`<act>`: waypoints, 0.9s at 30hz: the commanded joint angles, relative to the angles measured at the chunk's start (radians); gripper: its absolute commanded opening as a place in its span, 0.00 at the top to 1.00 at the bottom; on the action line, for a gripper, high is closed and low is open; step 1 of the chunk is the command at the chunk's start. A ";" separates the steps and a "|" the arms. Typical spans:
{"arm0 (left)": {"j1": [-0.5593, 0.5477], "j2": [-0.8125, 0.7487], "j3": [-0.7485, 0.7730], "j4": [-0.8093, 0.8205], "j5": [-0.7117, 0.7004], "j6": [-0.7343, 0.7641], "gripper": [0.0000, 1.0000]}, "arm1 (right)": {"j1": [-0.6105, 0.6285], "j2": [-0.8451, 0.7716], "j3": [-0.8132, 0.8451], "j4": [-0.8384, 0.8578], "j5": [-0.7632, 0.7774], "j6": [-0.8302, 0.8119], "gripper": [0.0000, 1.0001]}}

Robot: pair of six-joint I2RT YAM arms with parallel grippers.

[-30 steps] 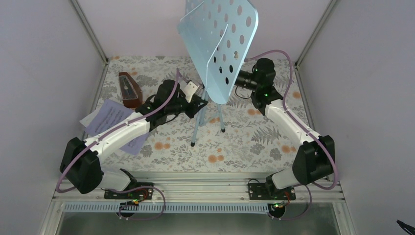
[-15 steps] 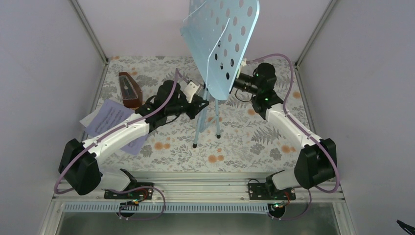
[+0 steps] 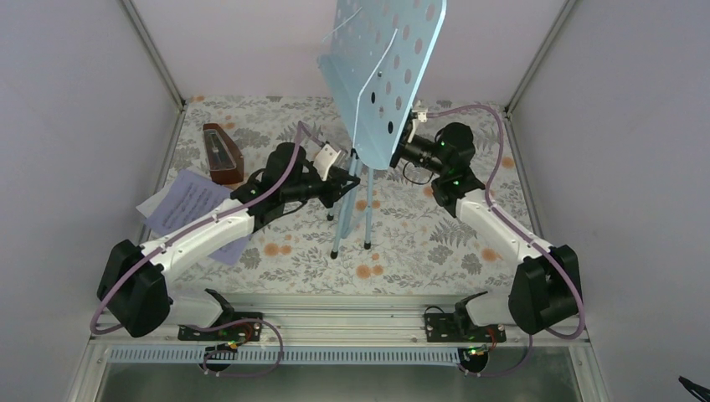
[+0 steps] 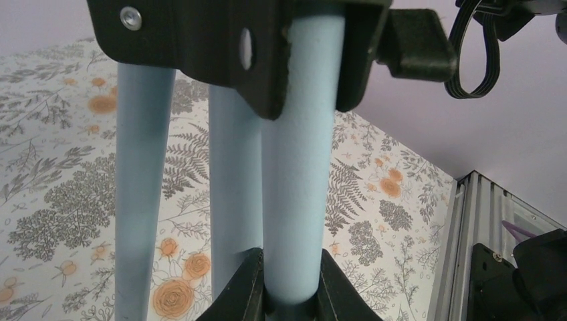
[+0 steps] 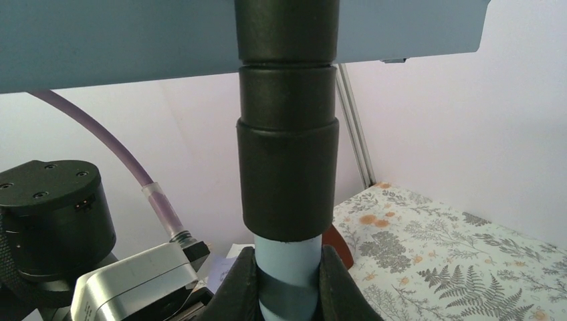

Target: Pack up the instrument practice props

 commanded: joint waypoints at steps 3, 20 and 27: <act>0.016 -0.054 -0.056 0.204 -0.010 -0.046 0.87 | 0.055 -0.040 -0.039 -0.013 -0.098 -0.001 0.96; 0.017 -0.049 -0.111 0.205 -0.143 0.043 0.21 | 0.053 -0.050 -0.051 -0.006 -0.081 -0.006 0.96; 0.017 0.025 -0.088 0.251 -0.108 0.087 0.08 | 0.054 -0.052 -0.061 0.006 -0.080 0.003 0.96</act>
